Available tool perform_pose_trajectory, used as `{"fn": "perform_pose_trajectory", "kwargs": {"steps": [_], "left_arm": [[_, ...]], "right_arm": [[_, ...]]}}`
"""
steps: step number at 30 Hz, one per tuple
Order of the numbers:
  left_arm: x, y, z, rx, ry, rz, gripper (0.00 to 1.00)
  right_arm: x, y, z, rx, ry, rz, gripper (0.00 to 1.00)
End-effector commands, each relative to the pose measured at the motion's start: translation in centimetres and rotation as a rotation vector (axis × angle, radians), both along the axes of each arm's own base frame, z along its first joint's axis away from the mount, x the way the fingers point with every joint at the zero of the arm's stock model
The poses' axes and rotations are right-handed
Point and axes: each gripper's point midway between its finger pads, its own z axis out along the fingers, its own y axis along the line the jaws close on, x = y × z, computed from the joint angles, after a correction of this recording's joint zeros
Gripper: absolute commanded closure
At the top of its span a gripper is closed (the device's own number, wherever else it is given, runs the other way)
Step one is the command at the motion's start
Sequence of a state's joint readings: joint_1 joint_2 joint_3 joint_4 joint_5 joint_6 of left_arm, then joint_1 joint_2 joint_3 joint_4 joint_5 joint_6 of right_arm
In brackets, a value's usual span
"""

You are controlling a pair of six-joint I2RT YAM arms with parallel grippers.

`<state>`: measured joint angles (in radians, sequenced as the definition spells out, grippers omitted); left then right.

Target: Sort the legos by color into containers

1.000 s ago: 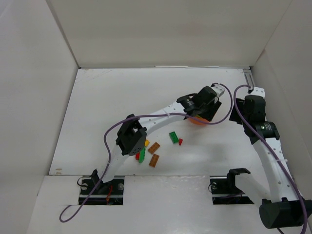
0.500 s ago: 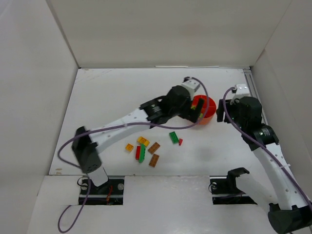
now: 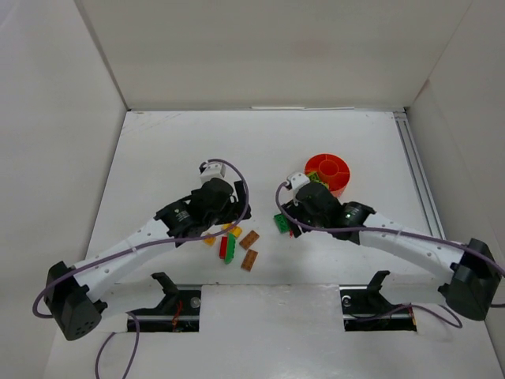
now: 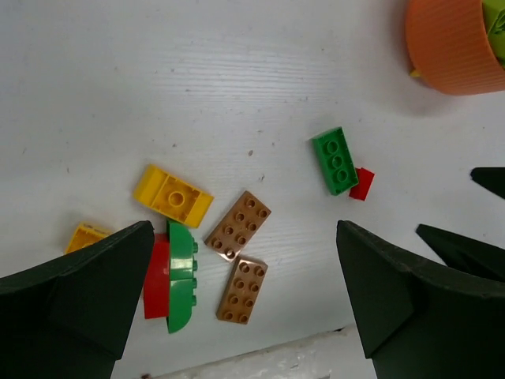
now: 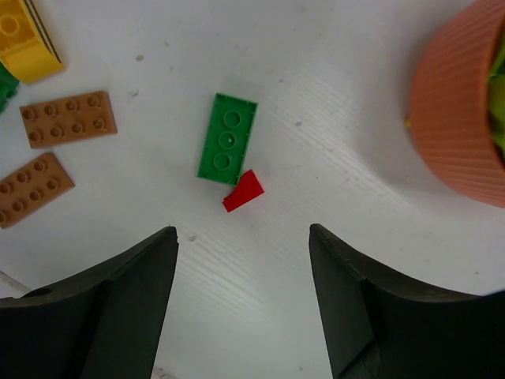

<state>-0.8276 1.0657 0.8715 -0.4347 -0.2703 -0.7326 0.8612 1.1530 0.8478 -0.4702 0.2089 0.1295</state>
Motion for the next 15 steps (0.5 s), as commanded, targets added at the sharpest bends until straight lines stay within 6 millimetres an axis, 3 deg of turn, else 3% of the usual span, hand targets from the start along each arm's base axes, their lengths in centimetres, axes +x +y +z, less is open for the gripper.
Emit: {"fn": "perform_pose_trajectory", "kwargs": {"steps": [1, 4, 11, 15], "left_arm": [[-0.3, 0.6, 2.6, -0.110, -0.048, 0.064, 0.00], [-0.2, 0.9, 3.2, -0.127, -0.063, 0.073, 0.00], [-0.4, 1.1, 2.3, -0.082, -0.042, 0.061, 0.00], [-0.4, 0.9, 1.7, -0.064, -0.029, 0.048, 0.00]], "right_arm": [[0.2, 2.4, -1.3, 0.046, 0.016, -0.006, 0.28], [0.5, 1.8, -3.2, 0.001, 0.044, -0.063, 0.31], [-0.6, 2.2, -7.0, -0.033, 0.130, -0.054, 0.33], [-0.5, 2.8, -8.1, -0.027, 0.139, -0.045, 0.34]]}}
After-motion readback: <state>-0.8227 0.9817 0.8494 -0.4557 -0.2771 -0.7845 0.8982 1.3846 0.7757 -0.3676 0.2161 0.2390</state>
